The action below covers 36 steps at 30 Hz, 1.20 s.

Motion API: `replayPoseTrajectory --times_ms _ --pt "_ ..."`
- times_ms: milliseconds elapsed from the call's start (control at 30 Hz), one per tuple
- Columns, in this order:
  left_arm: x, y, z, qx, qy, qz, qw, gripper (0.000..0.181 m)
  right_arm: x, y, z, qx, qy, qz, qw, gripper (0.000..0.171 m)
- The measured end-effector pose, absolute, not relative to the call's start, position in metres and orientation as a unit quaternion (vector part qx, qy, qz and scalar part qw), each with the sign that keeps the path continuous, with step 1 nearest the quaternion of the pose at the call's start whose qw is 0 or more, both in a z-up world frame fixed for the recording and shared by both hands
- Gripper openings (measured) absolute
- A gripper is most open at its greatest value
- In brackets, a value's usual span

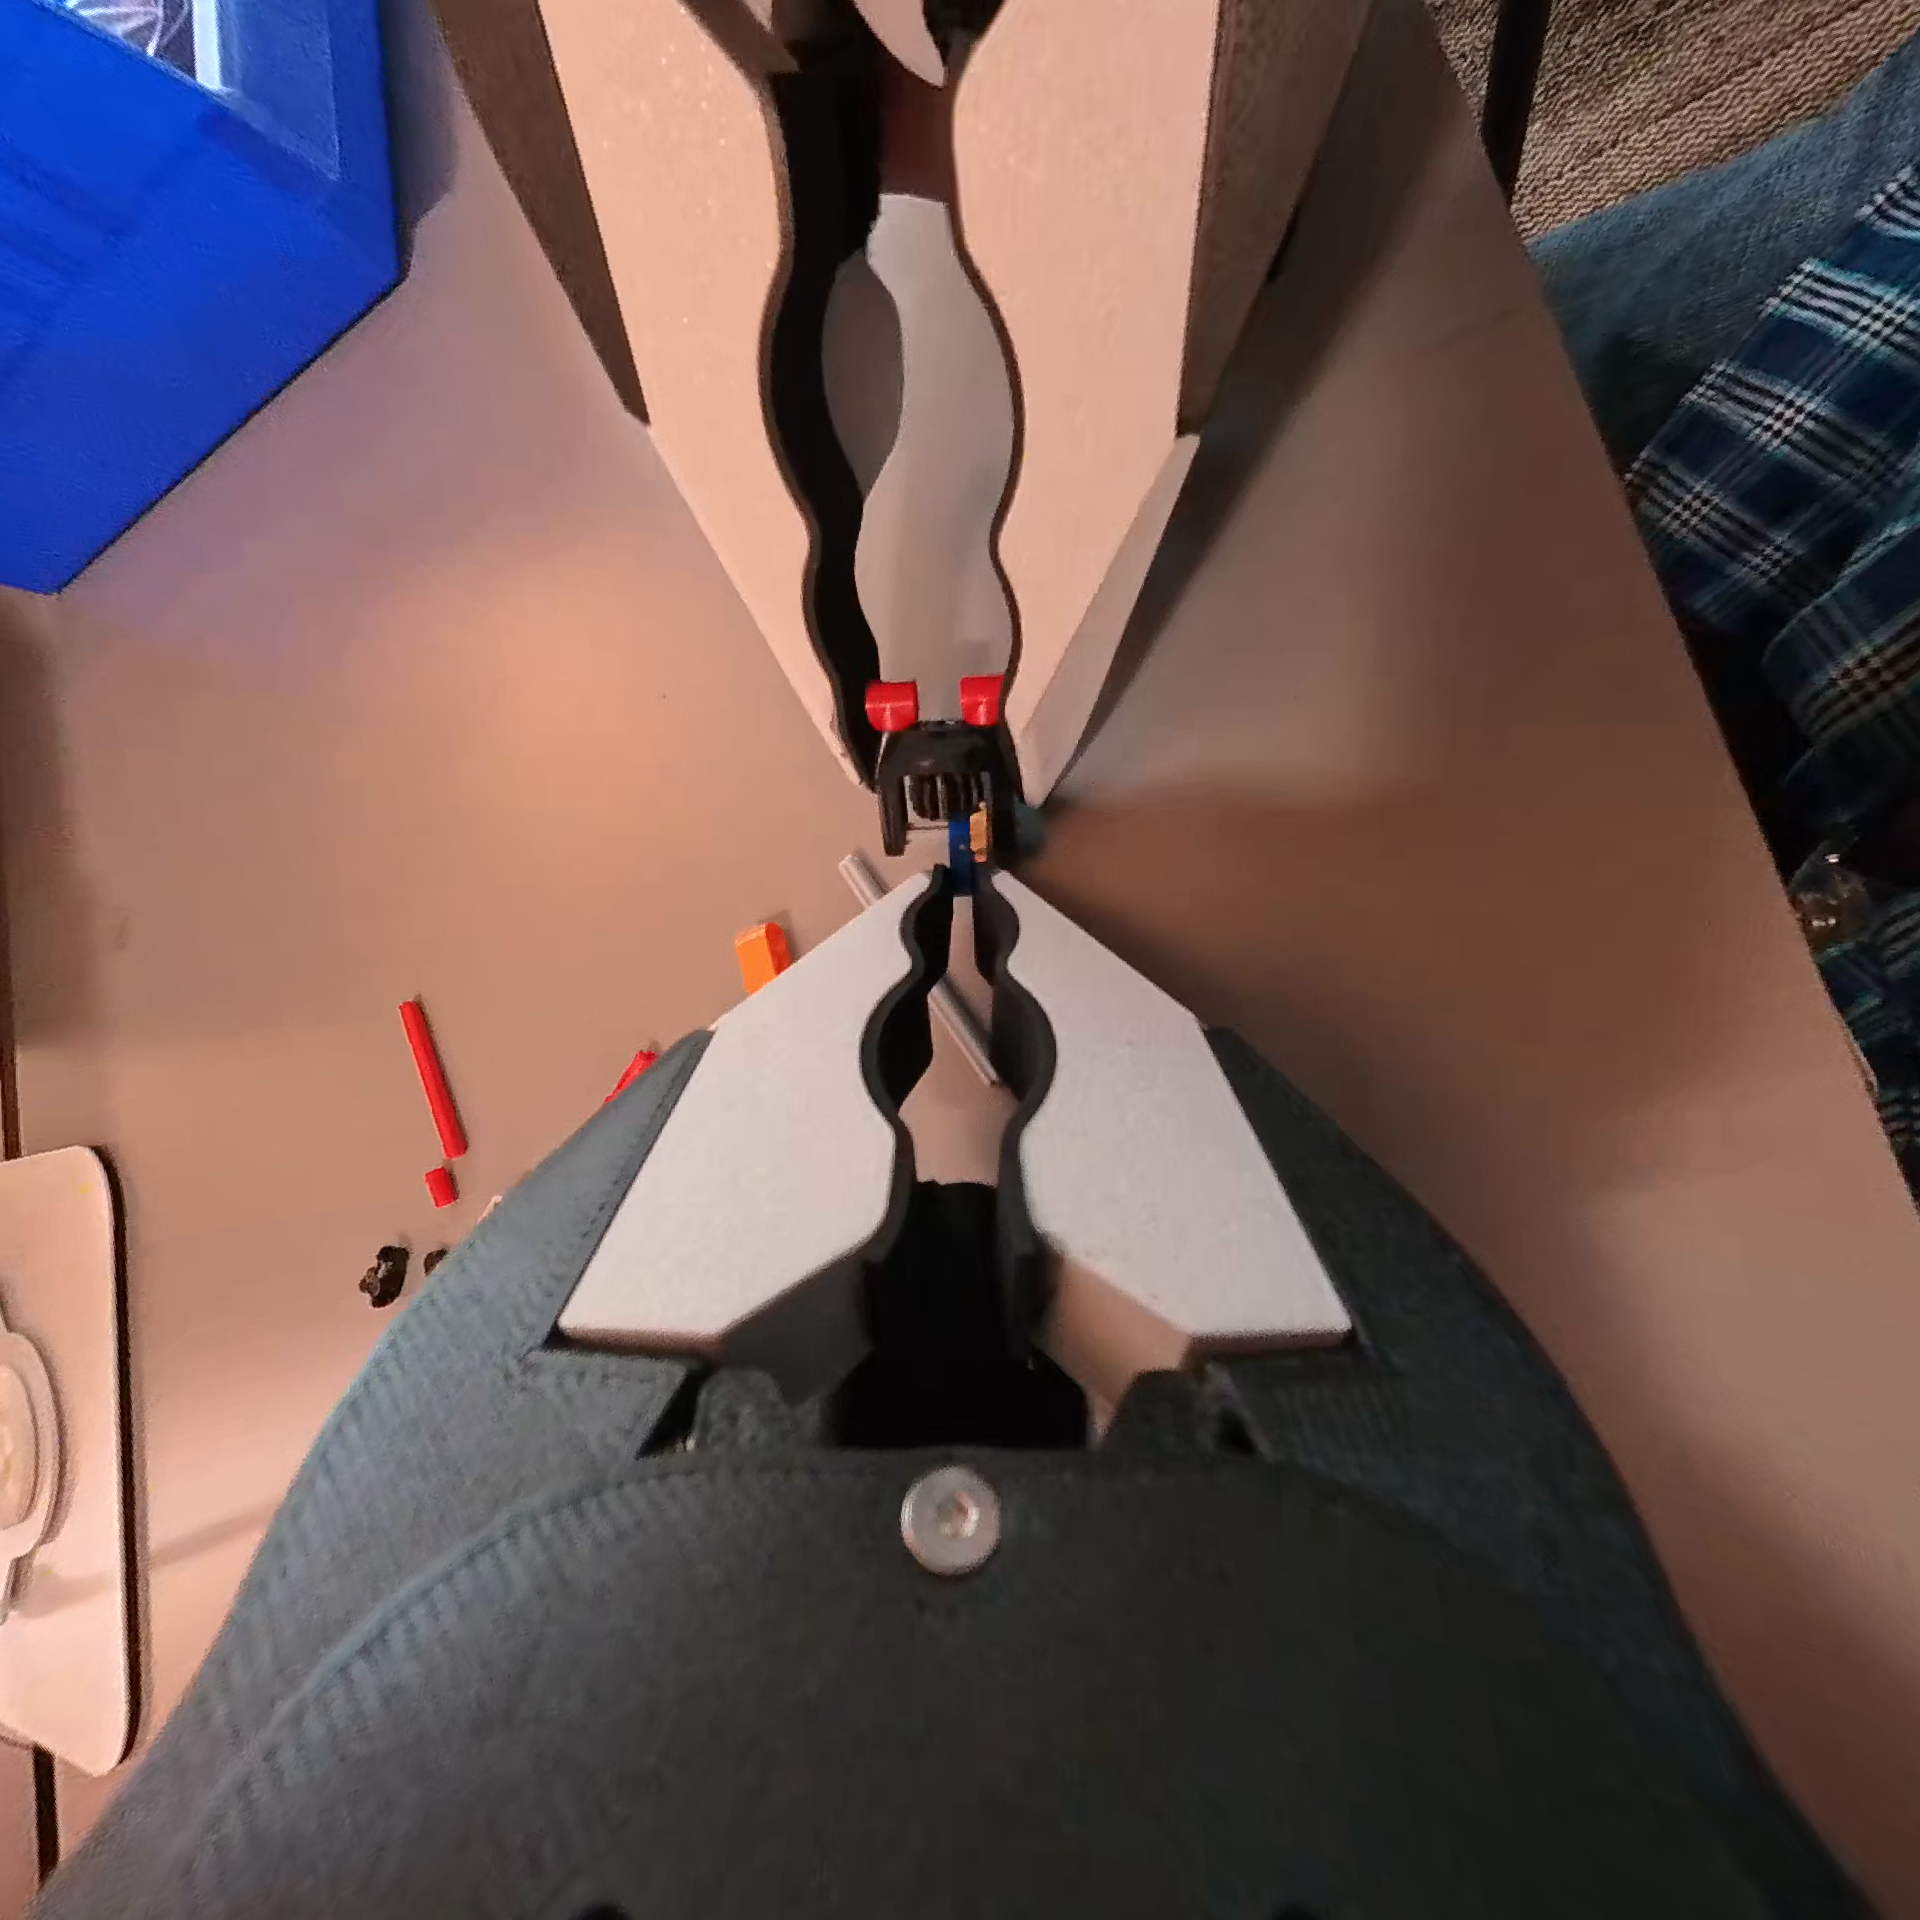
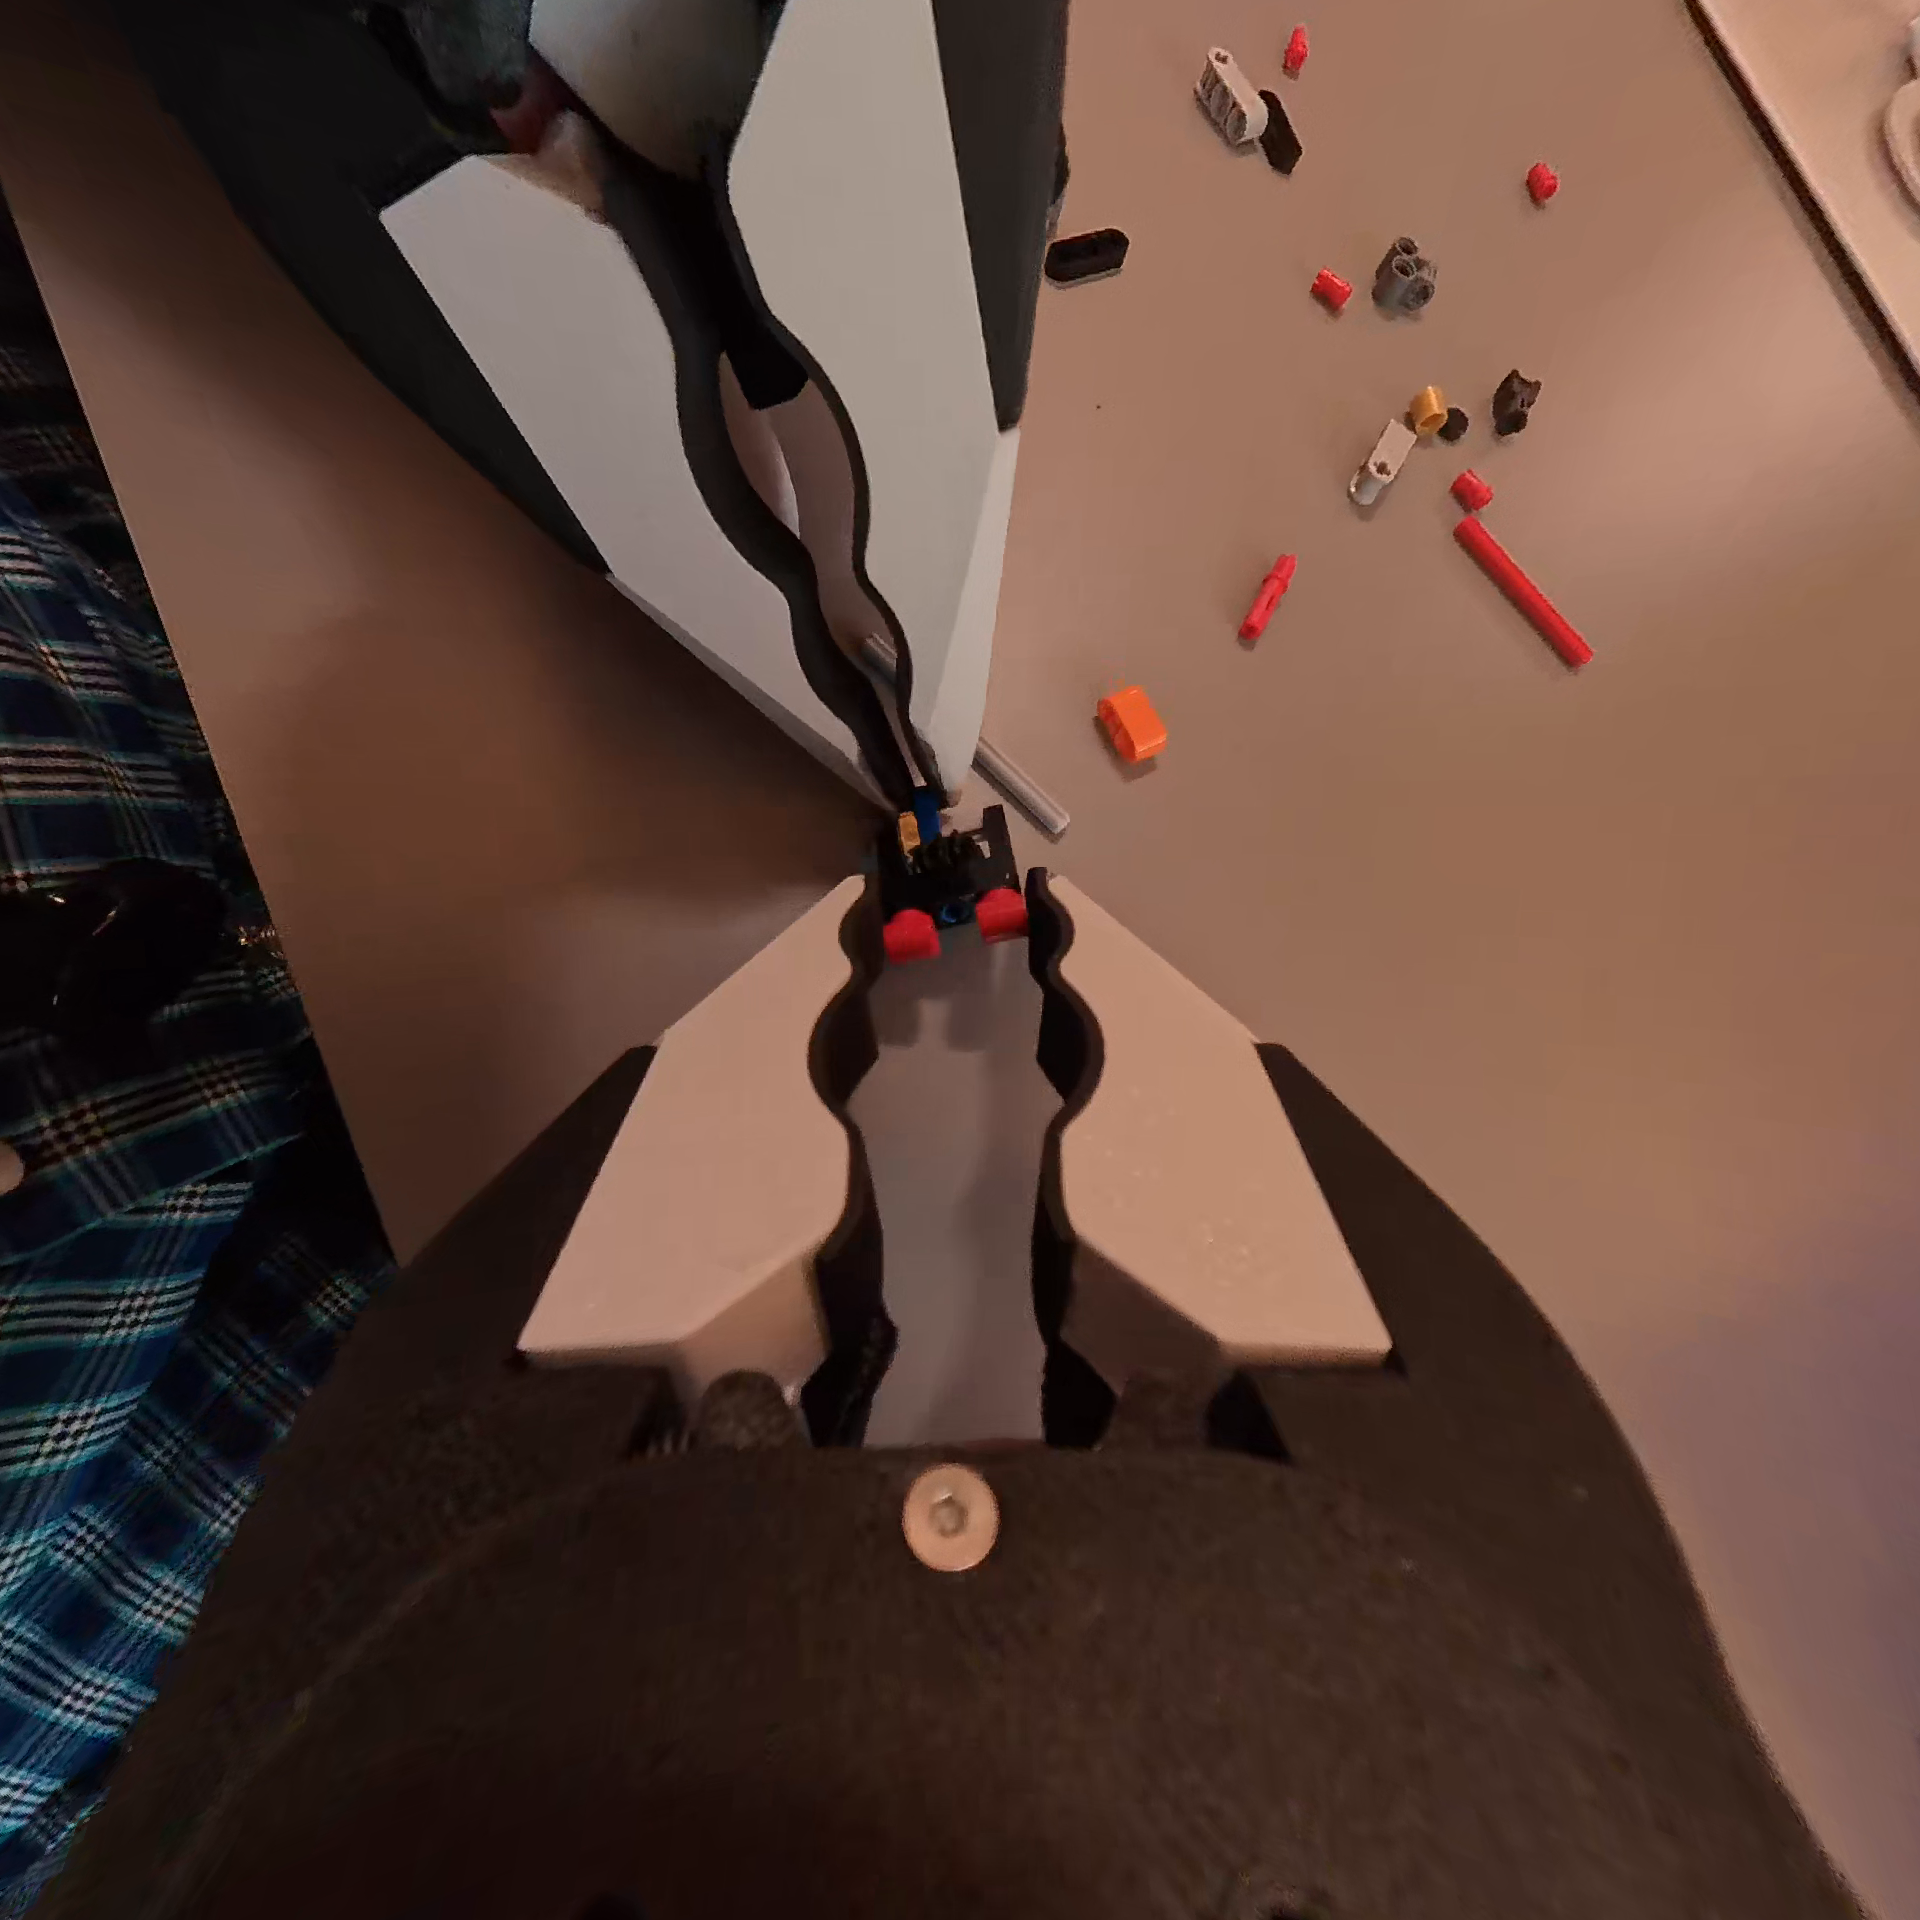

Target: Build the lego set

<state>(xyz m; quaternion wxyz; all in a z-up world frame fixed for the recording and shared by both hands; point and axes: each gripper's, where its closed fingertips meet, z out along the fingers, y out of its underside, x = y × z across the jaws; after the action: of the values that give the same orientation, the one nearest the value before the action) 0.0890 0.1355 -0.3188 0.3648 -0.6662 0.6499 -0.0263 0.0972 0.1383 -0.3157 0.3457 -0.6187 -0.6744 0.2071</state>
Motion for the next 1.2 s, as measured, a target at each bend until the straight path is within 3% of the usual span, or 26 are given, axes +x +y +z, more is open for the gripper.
replayPoseTrajectory --times_ms 700,767,1200 --pt "0.0911 0.1298 -0.3193 -0.691 0.625 -0.014 0.361 0.003 0.097 0.1329 -0.3096 -0.578 -0.71 0.172 0.364 0.029" --pt "0.0911 0.1301 -0.3188 -0.69 0.627 -0.011 0.362 0.003 0.0964 0.1316 -0.3132 -0.572 -0.718 0.176 0.354 0.023" --pt "0.0897 0.1333 -0.3181 -0.758 0.534 -0.032 0.374 0.003 0.0978 0.1353 -0.3149 -0.596 -0.677 0.187 0.39 0.022"
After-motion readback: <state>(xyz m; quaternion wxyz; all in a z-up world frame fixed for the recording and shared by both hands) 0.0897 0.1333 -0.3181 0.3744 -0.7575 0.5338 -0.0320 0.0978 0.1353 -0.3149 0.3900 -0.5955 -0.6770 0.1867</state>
